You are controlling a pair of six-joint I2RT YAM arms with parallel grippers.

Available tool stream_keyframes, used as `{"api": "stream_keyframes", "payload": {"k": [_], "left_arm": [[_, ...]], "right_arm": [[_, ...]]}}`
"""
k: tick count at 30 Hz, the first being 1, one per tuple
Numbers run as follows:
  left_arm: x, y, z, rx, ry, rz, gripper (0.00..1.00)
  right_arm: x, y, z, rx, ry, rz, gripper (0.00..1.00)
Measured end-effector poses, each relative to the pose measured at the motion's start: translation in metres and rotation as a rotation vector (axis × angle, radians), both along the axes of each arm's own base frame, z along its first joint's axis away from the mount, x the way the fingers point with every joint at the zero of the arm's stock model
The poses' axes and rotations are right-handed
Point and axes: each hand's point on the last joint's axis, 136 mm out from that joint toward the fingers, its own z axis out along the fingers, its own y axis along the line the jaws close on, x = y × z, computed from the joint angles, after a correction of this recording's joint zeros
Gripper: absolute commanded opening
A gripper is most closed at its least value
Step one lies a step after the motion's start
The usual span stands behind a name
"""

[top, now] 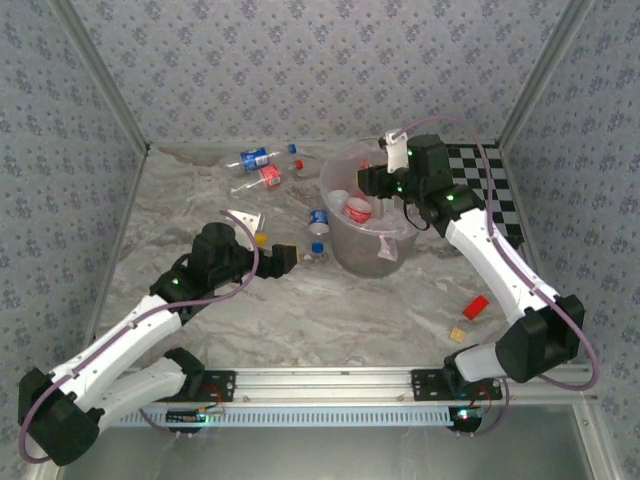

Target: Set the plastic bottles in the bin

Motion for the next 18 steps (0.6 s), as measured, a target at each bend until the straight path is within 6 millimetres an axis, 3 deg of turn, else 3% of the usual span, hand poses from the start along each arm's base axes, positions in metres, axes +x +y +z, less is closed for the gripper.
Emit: {"api": "stream_keyframes", "payload": {"k": [5,8,12,18], "left_arm": [[0.001,0.002,-0.001,0.002,0.000,0.008,0.94],[0.003,0.003,-0.002,0.005,0.001,0.015,0.94],[0.003,0.004,-0.006,0.007,0.005,0.017,0.94],[0.002,0.005,-0.006,0.008,0.006,0.017,0.94]], "right_arm": [[-0.016,-0.004,0.011,-0.005,0.027,0.007,0.83],[-0.030,-0.008,0.026,-0.011,0.038,0.015,0.89],[-0.038,-0.021,0.061,0.003,0.010,-0.003,0.84],[-0.030,-0.034,0.088,-0.002,-0.009,-0.049,0.48]]}}
